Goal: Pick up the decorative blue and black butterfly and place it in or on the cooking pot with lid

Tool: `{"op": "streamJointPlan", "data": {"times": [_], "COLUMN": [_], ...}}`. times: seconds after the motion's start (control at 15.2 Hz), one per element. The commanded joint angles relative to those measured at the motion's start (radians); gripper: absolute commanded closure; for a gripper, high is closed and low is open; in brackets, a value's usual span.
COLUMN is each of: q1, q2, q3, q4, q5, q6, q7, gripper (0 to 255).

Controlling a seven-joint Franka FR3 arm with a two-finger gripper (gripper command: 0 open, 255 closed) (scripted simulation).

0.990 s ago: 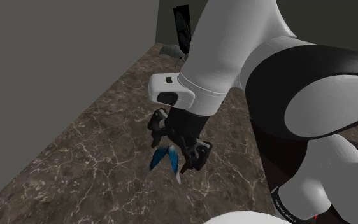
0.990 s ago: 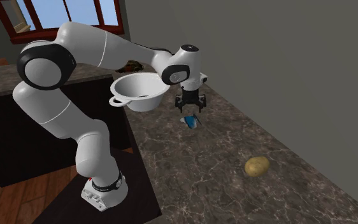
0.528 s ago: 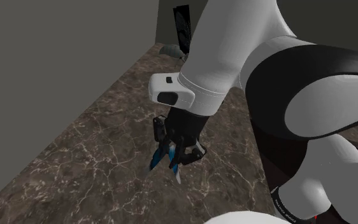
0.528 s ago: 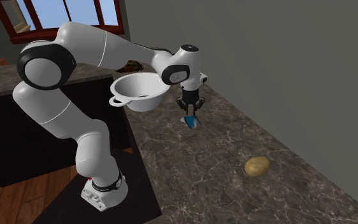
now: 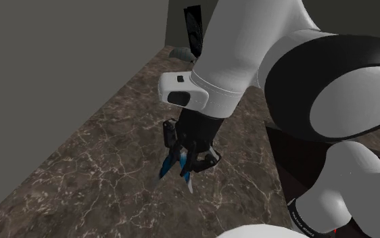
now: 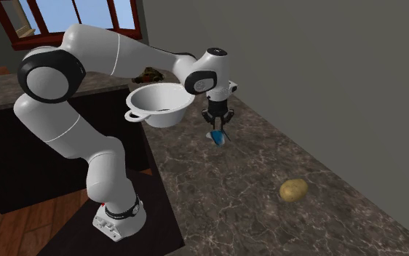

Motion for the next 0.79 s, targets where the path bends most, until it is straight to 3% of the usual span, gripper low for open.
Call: {"op": "streamJointPlan", "data": {"times": [0.0,0.73], "q1": [-0.001,-0.006], "q2": [-0.008,-0.032], "q3": [-0.002,-0.014], "q4": [0.02,0.147], "q5": [-0.002,-0.015], "q6": [-0.028,-0.179], "q7": [0.003,0.02], "gripper": [255,255]}}
